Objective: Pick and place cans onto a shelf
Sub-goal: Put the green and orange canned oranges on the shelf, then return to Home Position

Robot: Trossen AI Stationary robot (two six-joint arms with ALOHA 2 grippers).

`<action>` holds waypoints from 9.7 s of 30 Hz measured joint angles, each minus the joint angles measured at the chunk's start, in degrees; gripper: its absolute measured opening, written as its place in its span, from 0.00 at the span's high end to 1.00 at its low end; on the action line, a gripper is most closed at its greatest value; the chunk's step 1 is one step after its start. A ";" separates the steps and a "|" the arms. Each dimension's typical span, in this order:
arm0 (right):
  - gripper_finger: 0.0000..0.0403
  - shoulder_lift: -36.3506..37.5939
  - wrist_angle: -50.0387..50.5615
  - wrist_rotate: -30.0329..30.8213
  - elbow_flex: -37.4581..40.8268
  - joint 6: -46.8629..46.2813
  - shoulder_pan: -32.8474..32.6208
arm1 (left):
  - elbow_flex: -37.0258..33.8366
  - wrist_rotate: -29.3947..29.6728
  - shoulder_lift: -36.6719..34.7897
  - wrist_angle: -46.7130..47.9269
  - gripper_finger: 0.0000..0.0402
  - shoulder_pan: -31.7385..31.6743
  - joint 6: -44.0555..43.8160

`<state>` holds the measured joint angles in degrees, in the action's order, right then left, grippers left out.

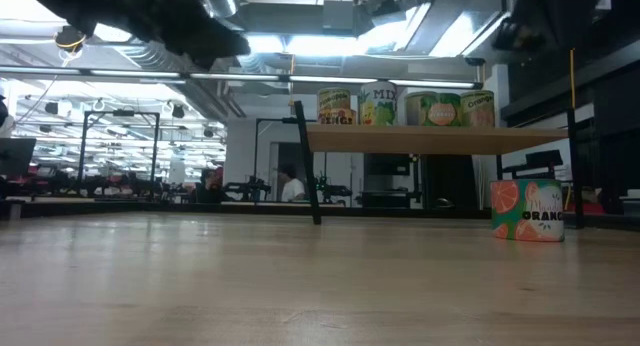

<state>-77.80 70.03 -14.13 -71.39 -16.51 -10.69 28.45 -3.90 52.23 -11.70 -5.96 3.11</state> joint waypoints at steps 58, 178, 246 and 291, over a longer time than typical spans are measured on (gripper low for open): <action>0.66 -0.09 -25.12 14.58 21.30 -1.04 -2.65 | -0.01 0.42 27.28 -30.06 0.89 12.05 0.46; 0.99 15.65 4.90 16.55 2.37 45.44 37.08 | -27.96 8.92 -52.08 0.66 0.89 11.87 10.78; 0.76 12.57 4.25 2.89 -11.77 42.82 40.80 | -27.96 8.70 -52.08 0.65 0.89 11.88 10.40; 0.76 60.35 -45.75 19.15 37.70 16.69 7.01 | -27.96 8.70 -52.09 0.78 0.89 11.87 10.45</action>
<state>-17.45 24.28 5.02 -33.69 0.18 -3.68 0.49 4.80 0.14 -10.92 5.92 13.56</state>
